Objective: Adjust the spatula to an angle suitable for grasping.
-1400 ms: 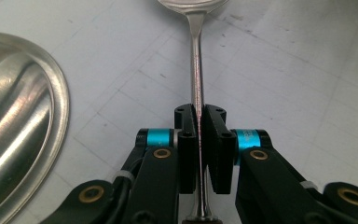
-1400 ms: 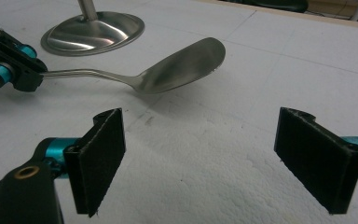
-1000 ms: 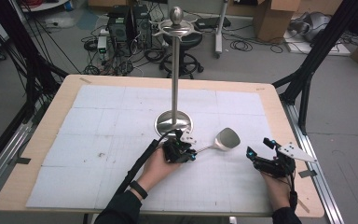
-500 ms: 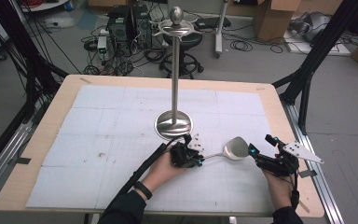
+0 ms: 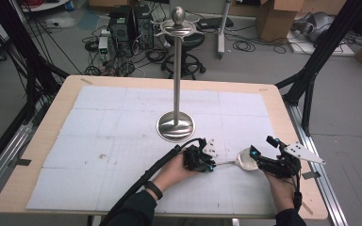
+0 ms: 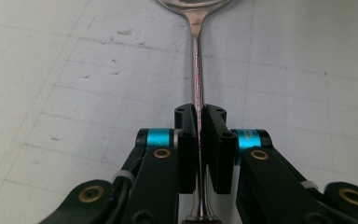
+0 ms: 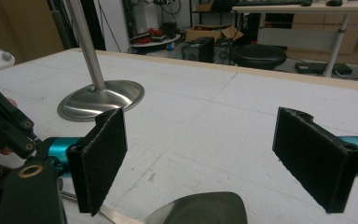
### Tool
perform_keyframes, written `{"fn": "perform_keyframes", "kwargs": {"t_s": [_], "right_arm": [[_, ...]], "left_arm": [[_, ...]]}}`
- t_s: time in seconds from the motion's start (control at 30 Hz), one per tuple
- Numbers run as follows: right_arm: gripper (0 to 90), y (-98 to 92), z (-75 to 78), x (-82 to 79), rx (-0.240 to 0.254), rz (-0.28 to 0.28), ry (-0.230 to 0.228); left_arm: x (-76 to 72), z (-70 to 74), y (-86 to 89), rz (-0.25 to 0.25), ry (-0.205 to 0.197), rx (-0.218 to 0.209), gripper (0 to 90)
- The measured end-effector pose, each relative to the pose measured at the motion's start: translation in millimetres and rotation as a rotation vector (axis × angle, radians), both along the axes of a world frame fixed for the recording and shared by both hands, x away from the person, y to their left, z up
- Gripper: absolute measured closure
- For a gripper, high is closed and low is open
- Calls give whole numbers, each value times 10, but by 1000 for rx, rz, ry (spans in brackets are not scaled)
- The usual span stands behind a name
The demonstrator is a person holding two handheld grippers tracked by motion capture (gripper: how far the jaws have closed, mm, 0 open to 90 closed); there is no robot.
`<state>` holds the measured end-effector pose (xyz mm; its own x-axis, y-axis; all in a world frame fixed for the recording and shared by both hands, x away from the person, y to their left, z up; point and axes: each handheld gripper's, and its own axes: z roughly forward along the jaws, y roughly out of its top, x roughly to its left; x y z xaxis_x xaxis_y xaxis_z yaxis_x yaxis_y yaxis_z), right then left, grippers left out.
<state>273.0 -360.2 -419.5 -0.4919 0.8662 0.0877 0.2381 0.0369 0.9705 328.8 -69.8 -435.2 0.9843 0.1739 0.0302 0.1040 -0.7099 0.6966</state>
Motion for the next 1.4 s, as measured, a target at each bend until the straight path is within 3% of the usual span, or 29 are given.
{"fn": "perform_keyframes", "kwargs": {"t_s": [0.07,0.17,0.2,0.33,0.43,0.6,0.77,0.9,1.07,1.13,1.27,1.4], "right_arm": [[171,0,-1,2,1,2,0],[171,5,-5,4,-3,4,7],[171,5,-5,4,-3,4,7],[171,20,-9,11,-12,12,13],[171,27,-9,16,-17,14,15],[171,40,-13,30,-19,19,22],[171,61,-13,40,-24,30,28],[170,90,-17,49,-34,46,38],[170,106,-19,57,-37,61,42],[170,106,-20,59,-40,65,43],[170,119,-25,64,-42,81,51],[168,133,-29,66,-42,90,54]], "left_arm": [[2,6,16,-2,18,-18,826],[12,52,56,-8,42,-51,654],[12,69,74,-10,48,-66,654],[7,145,187,2,34,-87,510],[15,196,348,38,21,-116,458],[15,330,731,96,-2,-165,431],[11,418,1189,169,21,-244,376],[-11,515,1557,215,-2,-290,315],[-90,612,1986,292,-58,-363,268],[-126,621,2157,320,-91,-410,267],[-170,566,2493,383,-121,-469,251],[-199,472,2723,426,-114,-466,223]]}}
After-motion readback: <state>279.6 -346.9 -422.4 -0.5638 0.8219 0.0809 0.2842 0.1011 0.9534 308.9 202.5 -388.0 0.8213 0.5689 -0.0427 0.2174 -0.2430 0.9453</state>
